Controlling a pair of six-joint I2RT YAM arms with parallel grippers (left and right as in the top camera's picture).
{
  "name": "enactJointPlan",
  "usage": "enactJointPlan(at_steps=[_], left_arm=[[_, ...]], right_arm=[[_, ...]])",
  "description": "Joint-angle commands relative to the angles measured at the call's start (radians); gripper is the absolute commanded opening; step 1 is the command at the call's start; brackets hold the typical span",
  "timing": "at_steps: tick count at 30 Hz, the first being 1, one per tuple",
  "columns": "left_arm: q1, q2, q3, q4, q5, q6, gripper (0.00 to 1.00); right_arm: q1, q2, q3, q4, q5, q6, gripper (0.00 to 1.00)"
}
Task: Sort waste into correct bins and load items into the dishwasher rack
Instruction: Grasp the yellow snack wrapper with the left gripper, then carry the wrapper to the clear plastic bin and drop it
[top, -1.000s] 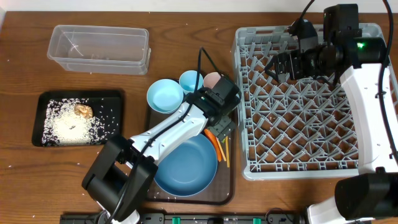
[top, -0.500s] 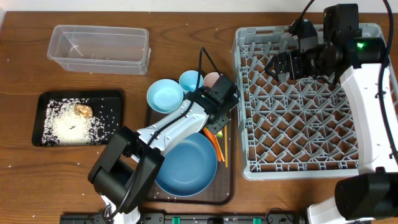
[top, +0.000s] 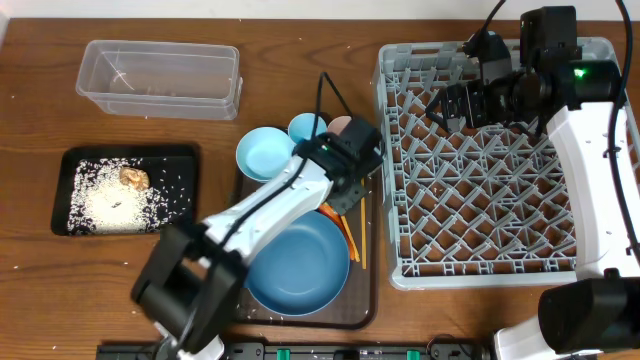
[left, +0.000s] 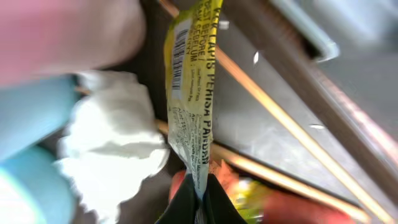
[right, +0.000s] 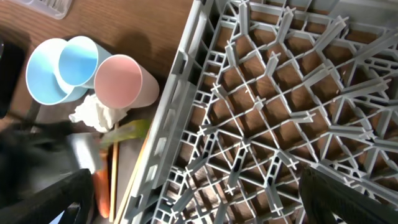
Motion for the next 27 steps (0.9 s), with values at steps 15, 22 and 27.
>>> enactJointPlan(at_steps=[15,22,27], left_arm=[[0.308,-0.266,0.113,0.084,-0.162,-0.027,0.06],[0.578,-0.101,0.113,0.388,-0.126,-0.027,0.06],[0.675,0.033,0.113,0.539,-0.065,-0.024,0.07]], right_arm=[[0.006,-0.010,-0.007,0.000,0.003,-0.007,0.99],[0.006,-0.010,-0.007,-0.001,0.003,-0.007,0.99],[0.006,-0.010,-0.007,-0.006,0.003,-0.007,0.99]])
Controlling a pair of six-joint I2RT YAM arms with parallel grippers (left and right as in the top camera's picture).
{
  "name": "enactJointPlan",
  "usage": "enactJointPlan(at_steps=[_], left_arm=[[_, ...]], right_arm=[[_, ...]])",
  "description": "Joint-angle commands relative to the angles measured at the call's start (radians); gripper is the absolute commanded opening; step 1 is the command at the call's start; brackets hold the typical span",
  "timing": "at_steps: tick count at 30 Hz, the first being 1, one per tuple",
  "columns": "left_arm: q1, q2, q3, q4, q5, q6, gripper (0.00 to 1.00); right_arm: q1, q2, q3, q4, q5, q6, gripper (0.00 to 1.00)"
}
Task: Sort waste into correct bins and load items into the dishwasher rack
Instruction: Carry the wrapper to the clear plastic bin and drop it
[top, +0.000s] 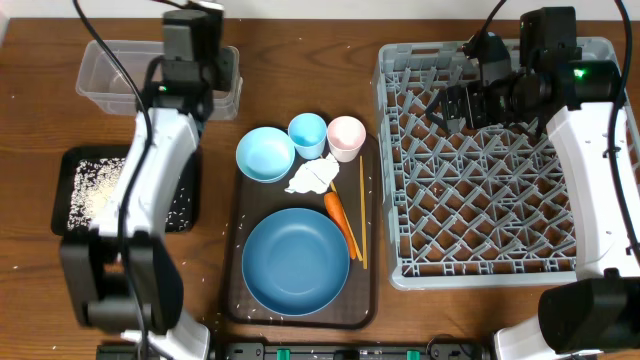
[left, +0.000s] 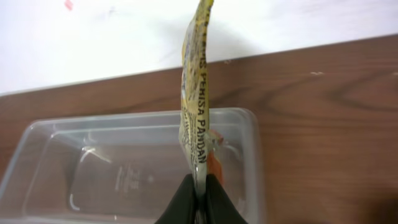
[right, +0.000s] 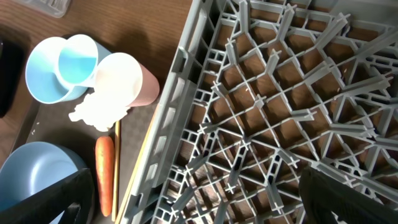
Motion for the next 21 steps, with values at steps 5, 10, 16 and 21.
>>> enactJointPlan(at_steps=[5,10,16,21], left_arm=[[0.055,0.124,0.003,0.114,0.041,-0.002,0.47],[0.055,0.113,0.003,0.135,0.040,-0.002,0.98],[0.046,0.027,0.003,0.050,0.041,-0.005,0.98],[-0.014,-0.107,0.003,-0.208,0.104,0.005,0.98]], right_arm=[[0.006,-0.010,-0.004,-0.006,0.002,-0.006,0.99],[0.006,-0.010,-0.004,-0.007,0.002,-0.007,0.99],[0.006,-0.010,-0.004,-0.008,0.002,-0.007,0.99],[0.006,-0.010,-0.004,-0.004,0.002,-0.007,0.99]])
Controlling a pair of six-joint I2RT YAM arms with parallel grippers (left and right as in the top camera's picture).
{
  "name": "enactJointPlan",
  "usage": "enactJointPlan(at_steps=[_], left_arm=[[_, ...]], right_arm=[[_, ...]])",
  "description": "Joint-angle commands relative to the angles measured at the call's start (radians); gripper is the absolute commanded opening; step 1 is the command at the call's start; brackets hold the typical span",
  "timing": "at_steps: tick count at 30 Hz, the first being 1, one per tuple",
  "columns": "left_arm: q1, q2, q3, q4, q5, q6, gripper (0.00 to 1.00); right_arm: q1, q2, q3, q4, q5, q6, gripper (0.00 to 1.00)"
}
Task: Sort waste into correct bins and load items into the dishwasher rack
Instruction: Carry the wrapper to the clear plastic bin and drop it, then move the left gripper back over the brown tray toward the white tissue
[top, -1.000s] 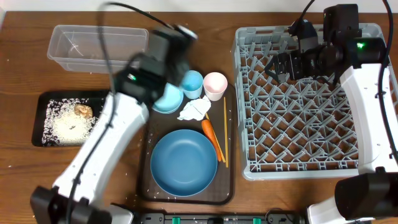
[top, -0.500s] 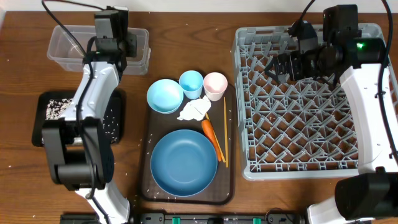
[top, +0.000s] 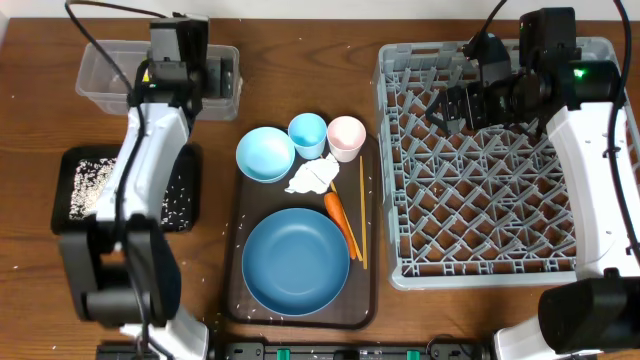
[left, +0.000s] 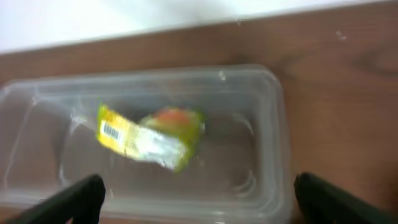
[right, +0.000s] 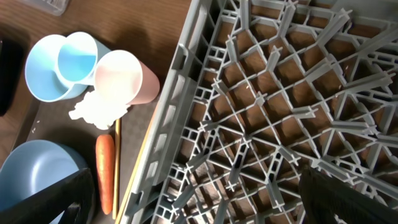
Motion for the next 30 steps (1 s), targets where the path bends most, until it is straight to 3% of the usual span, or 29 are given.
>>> enactJointPlan(at_steps=[1,7,11,19,30], left_arm=[[-0.060,-0.113,0.006,-0.126,0.078,0.016,0.98],[-0.221,-0.138,-0.005,-0.397,0.135,0.088,0.99],[-0.312,-0.109,-0.040,-0.467,0.135,0.121,0.94],[-0.437,-0.011,-0.055,-0.537,0.136,0.134,0.87],[-0.523,0.113,-0.055,-0.483,0.132,0.134,0.79]], right_arm=[[0.006,-0.010,-0.004,0.002,0.002,-0.007,0.99],[0.006,-0.010,-0.004,0.006,0.002,-0.007,0.99],[0.006,-0.010,-0.004,0.004,0.002,-0.007,0.99],[0.006,-0.010,-0.010,0.001,0.002,-0.016,0.99],[0.006,-0.010,-0.010,-0.002,0.002,-0.023,0.99]])
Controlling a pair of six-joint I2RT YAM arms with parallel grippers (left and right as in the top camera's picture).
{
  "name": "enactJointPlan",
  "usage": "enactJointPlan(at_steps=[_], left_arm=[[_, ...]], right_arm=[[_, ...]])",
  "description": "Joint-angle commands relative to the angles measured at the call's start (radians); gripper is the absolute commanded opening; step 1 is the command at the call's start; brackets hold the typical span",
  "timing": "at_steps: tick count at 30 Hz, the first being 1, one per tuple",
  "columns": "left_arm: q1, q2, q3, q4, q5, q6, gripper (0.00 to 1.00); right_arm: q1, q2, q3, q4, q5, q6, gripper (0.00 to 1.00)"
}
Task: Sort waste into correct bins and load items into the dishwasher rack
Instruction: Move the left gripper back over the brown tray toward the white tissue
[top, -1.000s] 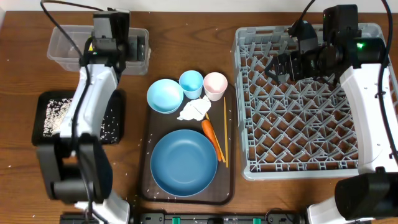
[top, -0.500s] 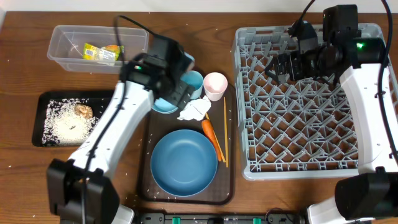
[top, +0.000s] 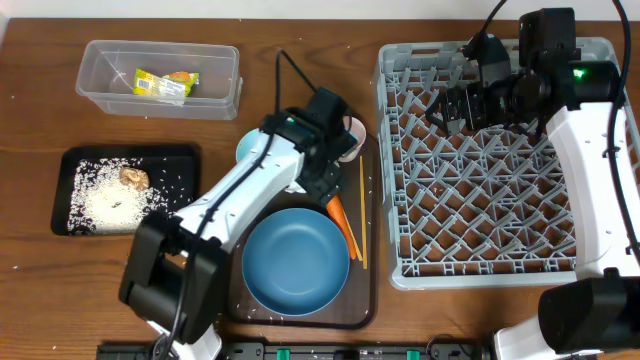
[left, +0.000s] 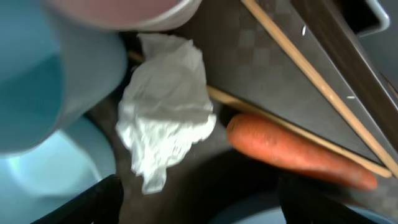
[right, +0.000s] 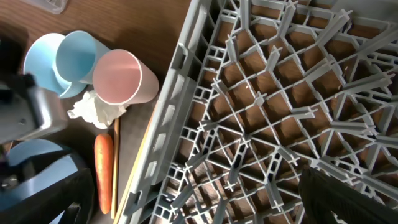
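Note:
My left gripper (top: 326, 168) hangs open low over the brown serving tray (top: 371, 300), with nothing between its fingers. Just ahead of it lie a crumpled white napkin (left: 165, 106) and an orange carrot (left: 297, 153), with wooden chopsticks (left: 298, 62) beside them. A yellow wrapper (top: 165, 82) lies in the clear plastic bin (top: 230, 95). The grey dishwasher rack (top: 480, 170) stands at the right. My right gripper (top: 452, 105) hovers open above the rack's far left part, holding nothing.
On the tray sit a large blue plate (top: 297, 262), a blue bowl (top: 252, 155), a blue cup (right: 74, 56) and a pink cup (right: 122, 77). A black tray (top: 70, 160) with rice and a food scrap lies at the left.
My left gripper has moved from above the clear bin to the serving tray, still open, now over the napkin and carrot. The wrapper stays in the bin. The right arm has not moved.
My left gripper was shut on the yellow wrapper at the serving tray. Then it held the wrapper above the clear bin. Then it was open with the wrapper lying in the bin. Now it is back over the tray, open.

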Motion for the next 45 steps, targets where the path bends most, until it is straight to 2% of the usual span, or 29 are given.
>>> enactJointPlan(at_steps=[1,9,18,20,25,33,41,43,45], left_arm=[[0.001,0.058,-0.007,0.015,-0.005,0.009,0.78],[0.001,0.163,-0.007,0.081,-0.006,0.008,0.70],[0.001,0.168,-0.007,0.103,-0.021,0.008,0.68],[0.001,0.168,-0.007,0.107,-0.043,0.008,0.63],[0.001,0.168,-0.006,0.122,-0.122,-0.027,0.58],[0.000,0.168,-0.007,0.151,-0.136,-0.079,0.58],[0.000,0.181,-0.010,0.155,-0.111,-0.079,0.58],[0.000,0.181,-0.010,0.155,-0.111,-0.079,0.49],[0.000,0.181,-0.010,0.152,-0.110,-0.079,0.32]], right_arm=[[0.006,-0.010,-0.007,-0.003,0.001,-0.016,0.99],[0.006,-0.010,-0.007,-0.004,0.001,-0.016,0.99],[0.006,-0.010,-0.007,-0.005,0.000,-0.015,0.99],[0.006,-0.010,-0.007,-0.006,0.001,-0.015,0.99],[0.006,-0.010,-0.007,-0.005,0.000,-0.016,0.99],[0.006,-0.010,-0.007,-0.005,0.001,-0.015,0.99],[0.006,-0.010,-0.007,-0.006,0.001,-0.016,0.99],[0.006,-0.010,-0.007,-0.006,0.001,-0.016,0.99],[0.006,-0.010,-0.007,-0.006,0.001,-0.016,0.99]])
